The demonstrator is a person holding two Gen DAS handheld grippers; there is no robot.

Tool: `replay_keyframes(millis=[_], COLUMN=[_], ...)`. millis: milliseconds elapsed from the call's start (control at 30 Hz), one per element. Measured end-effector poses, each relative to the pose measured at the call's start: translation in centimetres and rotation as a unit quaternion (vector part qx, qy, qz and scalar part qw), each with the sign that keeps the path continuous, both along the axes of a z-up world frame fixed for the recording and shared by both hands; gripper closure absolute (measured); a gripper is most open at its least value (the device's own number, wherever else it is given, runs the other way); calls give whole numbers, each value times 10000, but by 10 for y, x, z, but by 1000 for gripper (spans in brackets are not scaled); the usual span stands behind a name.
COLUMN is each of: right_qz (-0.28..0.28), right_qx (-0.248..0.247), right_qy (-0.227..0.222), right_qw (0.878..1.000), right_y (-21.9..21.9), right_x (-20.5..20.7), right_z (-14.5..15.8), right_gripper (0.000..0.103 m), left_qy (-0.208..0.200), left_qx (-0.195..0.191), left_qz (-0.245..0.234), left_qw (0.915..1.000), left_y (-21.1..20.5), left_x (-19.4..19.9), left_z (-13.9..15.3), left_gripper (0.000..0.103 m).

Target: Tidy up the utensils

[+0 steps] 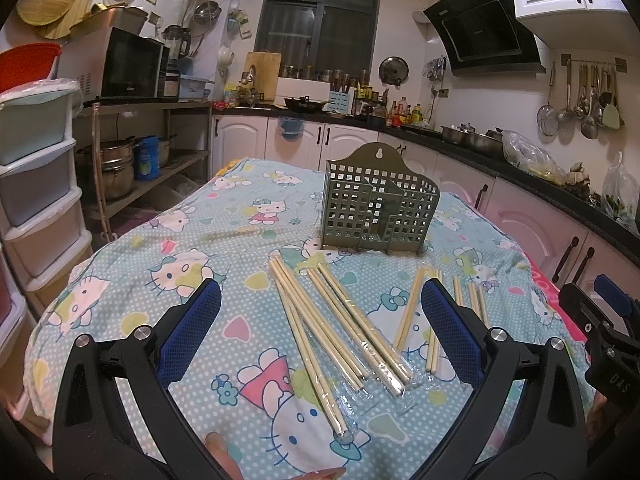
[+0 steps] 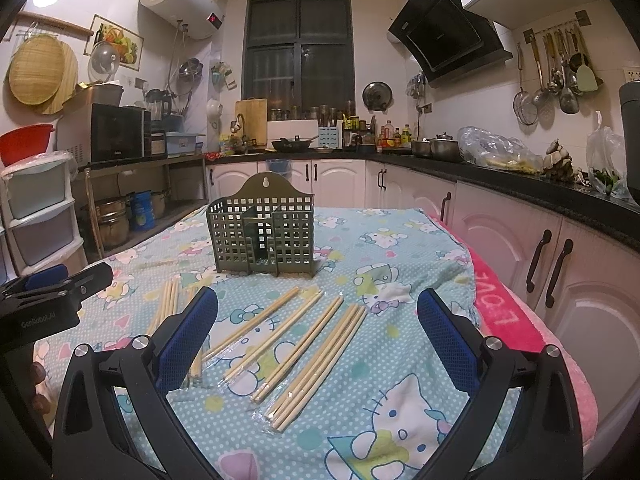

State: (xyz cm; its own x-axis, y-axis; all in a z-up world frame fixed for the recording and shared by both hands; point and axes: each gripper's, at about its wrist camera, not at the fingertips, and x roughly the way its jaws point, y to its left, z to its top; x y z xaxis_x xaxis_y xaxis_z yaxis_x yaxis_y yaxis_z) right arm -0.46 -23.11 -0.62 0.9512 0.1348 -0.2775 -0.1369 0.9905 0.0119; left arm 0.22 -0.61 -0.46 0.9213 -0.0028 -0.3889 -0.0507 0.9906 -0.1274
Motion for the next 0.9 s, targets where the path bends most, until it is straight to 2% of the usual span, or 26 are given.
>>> replay_keyframes(millis=[467, 900], right_qz=[84, 378], right_qx=[-16, -158], right_qy=[72, 335], right_qw=[9999, 9986], right_y=[5, 9], right_x=[4, 31], right_z=[-3, 4], right_gripper=[6, 6], left_qy=[36, 458], left_qx=[-33, -245], left_qz=[17, 69], left_qw=[10000, 9986], left_y=[4, 28], left_x=[0, 18], left_z=[4, -3], left_gripper=[11, 11])
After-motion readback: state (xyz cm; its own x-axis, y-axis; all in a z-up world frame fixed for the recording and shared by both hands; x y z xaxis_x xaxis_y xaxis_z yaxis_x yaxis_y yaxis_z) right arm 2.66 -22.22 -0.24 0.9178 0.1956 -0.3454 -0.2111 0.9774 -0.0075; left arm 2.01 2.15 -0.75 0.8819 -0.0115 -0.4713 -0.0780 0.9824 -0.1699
